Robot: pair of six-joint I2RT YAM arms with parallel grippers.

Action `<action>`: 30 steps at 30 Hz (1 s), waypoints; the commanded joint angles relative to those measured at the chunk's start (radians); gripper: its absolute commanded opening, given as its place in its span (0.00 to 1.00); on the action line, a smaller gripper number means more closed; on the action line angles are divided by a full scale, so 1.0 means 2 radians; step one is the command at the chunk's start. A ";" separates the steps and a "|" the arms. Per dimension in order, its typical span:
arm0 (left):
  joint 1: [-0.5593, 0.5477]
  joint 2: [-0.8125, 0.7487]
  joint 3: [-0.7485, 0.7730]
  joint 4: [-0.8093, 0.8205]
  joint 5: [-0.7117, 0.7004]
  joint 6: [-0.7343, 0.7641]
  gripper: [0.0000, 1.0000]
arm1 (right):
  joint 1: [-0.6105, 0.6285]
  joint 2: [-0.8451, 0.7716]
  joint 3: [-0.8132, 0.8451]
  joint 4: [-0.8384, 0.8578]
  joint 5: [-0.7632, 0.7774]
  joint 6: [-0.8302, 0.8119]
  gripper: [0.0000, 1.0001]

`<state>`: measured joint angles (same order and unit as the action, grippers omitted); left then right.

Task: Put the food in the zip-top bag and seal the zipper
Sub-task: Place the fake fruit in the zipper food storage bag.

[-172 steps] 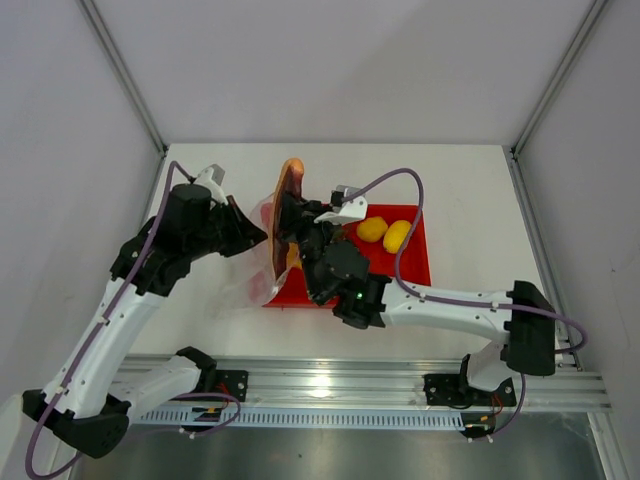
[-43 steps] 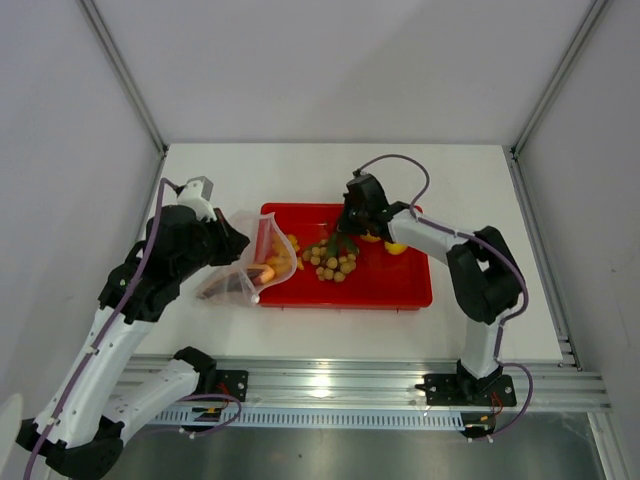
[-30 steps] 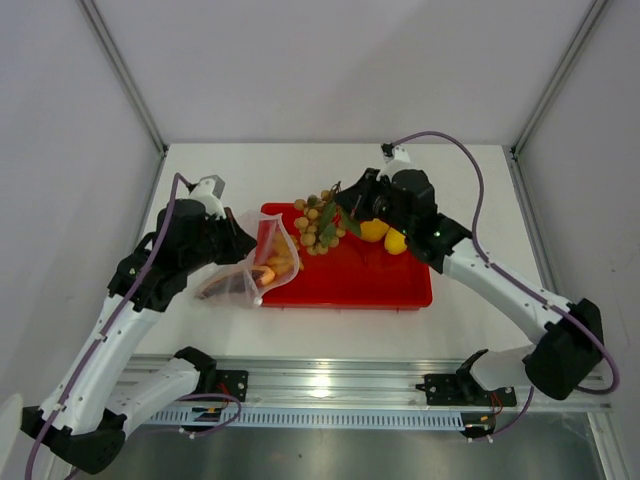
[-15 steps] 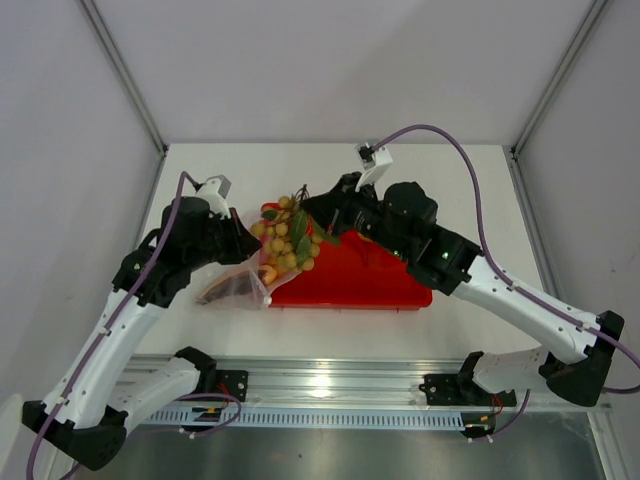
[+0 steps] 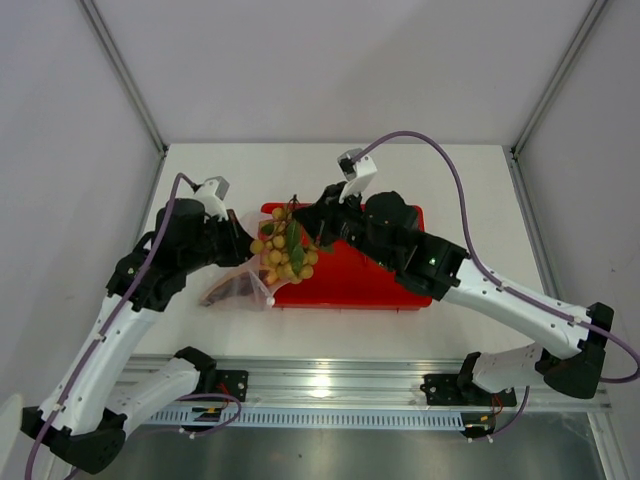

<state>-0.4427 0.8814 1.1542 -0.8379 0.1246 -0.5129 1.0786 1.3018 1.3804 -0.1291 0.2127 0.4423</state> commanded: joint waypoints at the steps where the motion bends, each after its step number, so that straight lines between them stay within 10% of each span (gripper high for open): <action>1: 0.003 -0.015 0.021 0.008 0.029 0.005 0.01 | 0.005 0.013 0.012 0.002 0.028 -0.005 0.00; 30: 0.003 -0.018 0.053 0.026 0.083 -0.008 0.01 | 0.033 0.127 0.004 0.017 -0.032 0.114 0.00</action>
<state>-0.4408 0.8566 1.2087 -0.8558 0.2531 -0.5228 1.1351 1.5612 1.4094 -0.1276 0.1993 0.6807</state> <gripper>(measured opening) 0.005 0.009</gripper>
